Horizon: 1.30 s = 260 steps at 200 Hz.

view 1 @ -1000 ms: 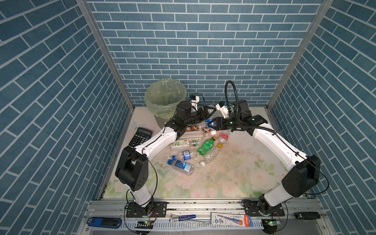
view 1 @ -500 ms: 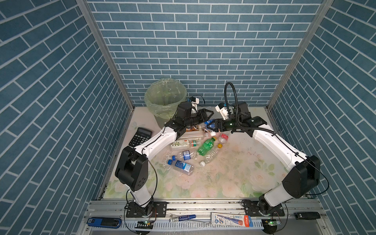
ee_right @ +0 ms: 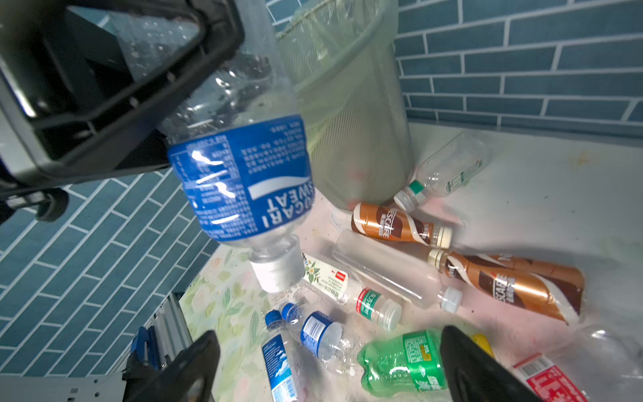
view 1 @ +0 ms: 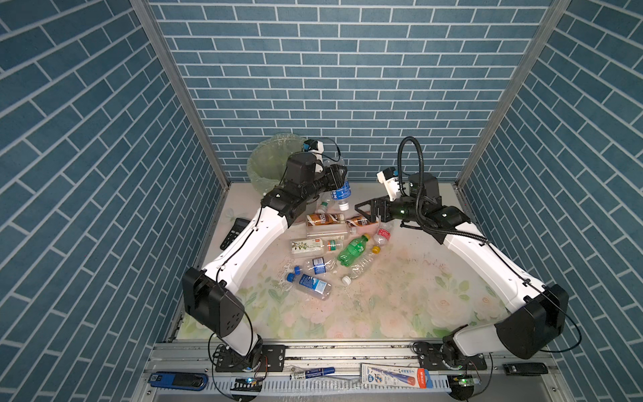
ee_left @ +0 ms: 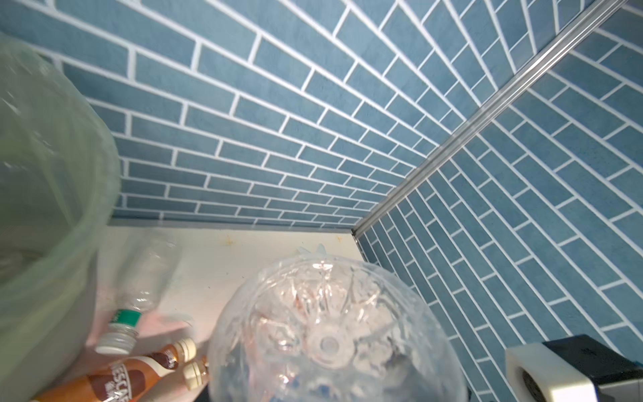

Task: Throw the plastic bottles in the bin
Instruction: 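Grasp the bottle with the left gripper, raise it over the bin while right releases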

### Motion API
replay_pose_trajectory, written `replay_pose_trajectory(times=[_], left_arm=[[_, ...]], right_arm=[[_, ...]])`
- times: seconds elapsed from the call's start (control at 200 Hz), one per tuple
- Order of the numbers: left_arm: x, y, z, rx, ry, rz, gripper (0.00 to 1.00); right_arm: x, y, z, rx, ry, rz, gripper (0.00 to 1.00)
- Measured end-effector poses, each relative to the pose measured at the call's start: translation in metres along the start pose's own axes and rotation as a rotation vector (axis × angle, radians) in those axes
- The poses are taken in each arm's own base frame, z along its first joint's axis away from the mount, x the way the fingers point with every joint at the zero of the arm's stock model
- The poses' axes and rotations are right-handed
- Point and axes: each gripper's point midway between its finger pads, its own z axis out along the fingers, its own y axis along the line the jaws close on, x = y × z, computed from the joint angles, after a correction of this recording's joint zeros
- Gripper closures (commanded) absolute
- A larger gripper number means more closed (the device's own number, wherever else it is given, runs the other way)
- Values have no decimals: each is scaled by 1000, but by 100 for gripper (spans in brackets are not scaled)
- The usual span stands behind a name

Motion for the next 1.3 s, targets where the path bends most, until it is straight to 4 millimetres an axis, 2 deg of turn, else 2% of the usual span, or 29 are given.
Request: replay_pose_trajectory(times=[0.14, 0.26, 0.355, 0.42, 0.545, 0.605, 0.68, 0.735, 0.82, 0.875, 0.93, 0.995, 1.045, 1.105, 1.155, 1.23, 1.3], left_arm=[[-37, 4, -14, -67, -111, 98, 41], [-73, 1, -28, -130, -205, 219, 41], [-117, -17, -47, -152, -318, 320, 39], [-150, -32, -67, -166, -408, 387, 38], [-204, -61, -108, -180, -573, 495, 34], [-224, -67, -125, -193, -638, 527, 34], [-242, -57, -134, -230, -681, 538, 35], [-251, -35, -130, -273, -683, 530, 33], [-253, 17, -104, -355, -634, 490, 27], [-244, 60, -75, -408, -561, 448, 21], [-224, 105, -41, -456, -454, 404, 2], [-193, 153, -6, -509, -323, 355, 1], [-169, 178, 11, -532, -231, 321, 1], [-143, 192, 22, -545, -144, 293, 1], [-134, 191, 22, -539, -120, 288, 1], [-131, 173, 13, -519, -119, 296, 1], [-140, 142, -6, -492, -155, 326, 1]], right_arm=[[-29, 11, -6, -7, -122, -59, 1], [-47, 23, -4, -31, -171, -76, 1], [-65, 36, 1, -58, -206, -99, 1], [-75, 46, 2, -79, -228, -115, 1], [-83, 57, 2, -101, -248, -131, 1], [-83, 58, 3, -102, -247, -131, 1], [-82, 57, 5, -100, -246, -129, 1], [-81, 56, 6, -98, -244, -121, 1], [-80, 56, 8, -100, -238, -111, 1], [-79, 56, 9, -101, -234, -103, 1], [-77, 56, 11, -102, -230, -100, 1], [-74, 54, 12, -99, -227, -99, 1], [-70, 52, 14, -94, -220, -95, 1], [-65, 49, 17, -89, -209, -89, 1], [-62, 47, 19, -84, -202, -86, 1], [-59, 44, 20, -78, -196, -82, 1], [-56, 42, 21, -71, -191, -78, 1]])
